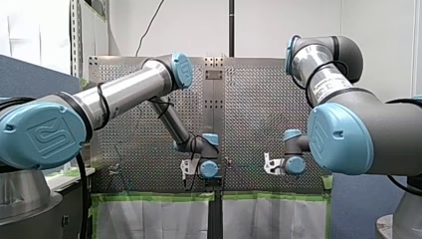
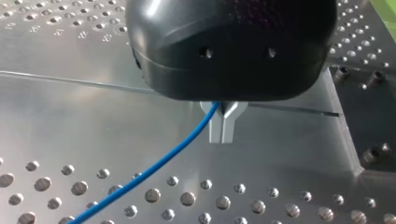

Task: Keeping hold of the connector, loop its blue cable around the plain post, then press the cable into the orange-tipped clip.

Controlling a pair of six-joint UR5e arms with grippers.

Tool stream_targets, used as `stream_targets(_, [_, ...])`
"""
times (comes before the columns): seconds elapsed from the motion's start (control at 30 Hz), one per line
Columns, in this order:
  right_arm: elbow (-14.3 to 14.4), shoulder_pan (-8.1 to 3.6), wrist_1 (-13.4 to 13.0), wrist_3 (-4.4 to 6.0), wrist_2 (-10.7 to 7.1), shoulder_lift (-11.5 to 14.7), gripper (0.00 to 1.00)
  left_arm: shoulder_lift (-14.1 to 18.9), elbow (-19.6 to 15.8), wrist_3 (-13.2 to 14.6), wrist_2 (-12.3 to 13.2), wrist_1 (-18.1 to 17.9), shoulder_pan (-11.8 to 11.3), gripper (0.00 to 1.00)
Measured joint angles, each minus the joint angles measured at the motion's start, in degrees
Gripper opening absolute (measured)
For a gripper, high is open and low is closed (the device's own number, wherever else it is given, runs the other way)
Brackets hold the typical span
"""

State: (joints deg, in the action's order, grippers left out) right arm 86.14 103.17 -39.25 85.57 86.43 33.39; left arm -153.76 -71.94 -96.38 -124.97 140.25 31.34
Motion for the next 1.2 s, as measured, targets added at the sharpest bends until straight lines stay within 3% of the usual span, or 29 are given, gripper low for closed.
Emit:
stream_targets(0.6, [-2.03, -0.45, 0.12, 0.65, -1.51, -0.06, 0.0, 0.0, 1.19, 0.12, 0.76, 0.17, -0.19, 0.0])
stream_targets(0.63, [-2.04, -0.45, 0.12, 0.66, -1.56, -0.06, 0.0, 0.0, 1.19, 0.17, 0.76, 0.14, -0.14, 0.06])
stream_targets(0.67, [-2.04, -0.44, 0.14, 0.66, -1.6, -0.05, 0.0, 0.0, 1.19, 0.32, 0.75, 0.11, -0.06, 0.19])
stream_targets(0.7, [-2.04, -0.43, 0.16, 0.66, -1.62, -0.06, 0.0, 0.0, 1.19, 0.49, 0.71, 0.09, 0.0, 0.19])
stream_targets(0.77, [-2.05, -0.4, 0.19, 0.66, -1.66, -0.08, 0.0, -0.01, 1.19, 1.18, 0.37, 0.06, 0.14, 0.36])
stream_targets(0.8, [-2.05, -0.37, 0.2, 0.66, -1.67, -0.09, 0.0, -0.01, 1.2, 1.58, 0.08, 0.07, 0.19, 0.36])
stream_targets(0.87, [-2.05, -0.33, 0.24, 0.66, -1.68, -0.1, 0.0, 0.0, 1.21, 2.52, -0.72, 0.11, 0.28, 0.5])
stream_targets(1.03, [-2.05, -0.18, 0.3, 0.66, -1.7, -0.11, 0.0, 0.0, 1.21, 4.19, -1.47, 0.32, 0.37, 0.5])
stream_targets(1.1, [-2.05, -0.11, 0.36, 0.66, -1.7, -0.12, 0.0, 0.0, 1.21, 4.57, -0.8, 0.44, 0.38, 0.55])
stream_targets(1.17, [-2.05, -0.07, 0.5, 0.61, -1.7, -0.11, 0.0, 0.0, 1.21, 4.85, 0.04, 0.5, 0.42, 0.75])
stream_targets(1.2, [-2.05, -0.06, 0.57, 0.57, -1.7, -0.11, 0.0, 0.0, 1.21, 4.99, 0.41, 0.5, 0.45, 0.75])
